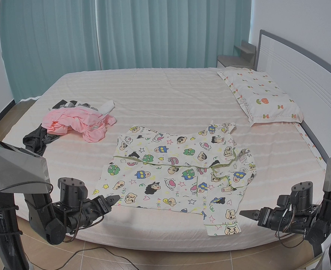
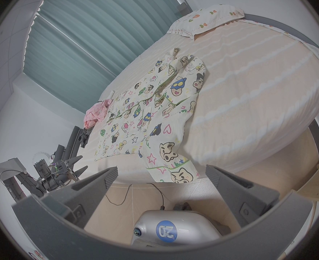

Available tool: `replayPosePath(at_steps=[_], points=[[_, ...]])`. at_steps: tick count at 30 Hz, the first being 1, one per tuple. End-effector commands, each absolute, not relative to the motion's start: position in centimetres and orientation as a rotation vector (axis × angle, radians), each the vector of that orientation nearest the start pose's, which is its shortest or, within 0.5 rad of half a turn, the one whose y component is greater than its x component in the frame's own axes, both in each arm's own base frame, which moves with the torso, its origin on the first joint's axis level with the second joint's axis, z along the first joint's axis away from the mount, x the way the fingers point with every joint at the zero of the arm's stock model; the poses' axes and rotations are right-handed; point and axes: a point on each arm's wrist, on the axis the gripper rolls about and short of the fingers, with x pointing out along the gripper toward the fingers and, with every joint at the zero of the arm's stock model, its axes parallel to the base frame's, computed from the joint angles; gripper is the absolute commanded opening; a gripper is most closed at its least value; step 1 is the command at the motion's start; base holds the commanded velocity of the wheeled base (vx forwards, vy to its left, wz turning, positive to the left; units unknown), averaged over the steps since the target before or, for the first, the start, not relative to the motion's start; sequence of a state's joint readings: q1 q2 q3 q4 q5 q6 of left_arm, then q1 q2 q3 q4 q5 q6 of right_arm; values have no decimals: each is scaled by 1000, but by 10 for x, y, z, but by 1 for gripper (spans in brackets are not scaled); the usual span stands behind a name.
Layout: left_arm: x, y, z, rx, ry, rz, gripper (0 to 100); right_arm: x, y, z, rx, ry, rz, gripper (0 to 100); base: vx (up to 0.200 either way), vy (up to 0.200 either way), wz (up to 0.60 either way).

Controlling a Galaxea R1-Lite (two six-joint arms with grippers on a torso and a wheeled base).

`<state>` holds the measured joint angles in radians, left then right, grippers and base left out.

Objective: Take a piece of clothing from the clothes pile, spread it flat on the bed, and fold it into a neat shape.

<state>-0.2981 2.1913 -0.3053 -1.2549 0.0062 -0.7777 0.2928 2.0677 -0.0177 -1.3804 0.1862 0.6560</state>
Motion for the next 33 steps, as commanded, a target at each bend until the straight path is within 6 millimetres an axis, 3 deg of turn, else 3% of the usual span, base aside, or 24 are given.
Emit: replayPosePath(at_steps=[1, 11, 18, 27, 33], points=[[264, -81, 0, -702, 688, -39, 100, 195, 63, 10, 583, 811, 218, 100, 0, 200, 0], [265, -82, -1, -705, 694, -47, 100, 195, 63, 10, 583, 811, 218, 100, 0, 200, 0], [268, -80, -2, -709, 688, -40, 100, 195, 63, 9, 576, 810, 212, 100, 0, 0, 0], [258, -85, -25, -541, 778, -65, 100, 198, 58, 9, 582, 801, 187, 100, 0, 0, 0], [267, -89, -33, -513, 776, -58, 100, 198, 56, 1, 583, 835, 170, 100, 0, 0, 0]])
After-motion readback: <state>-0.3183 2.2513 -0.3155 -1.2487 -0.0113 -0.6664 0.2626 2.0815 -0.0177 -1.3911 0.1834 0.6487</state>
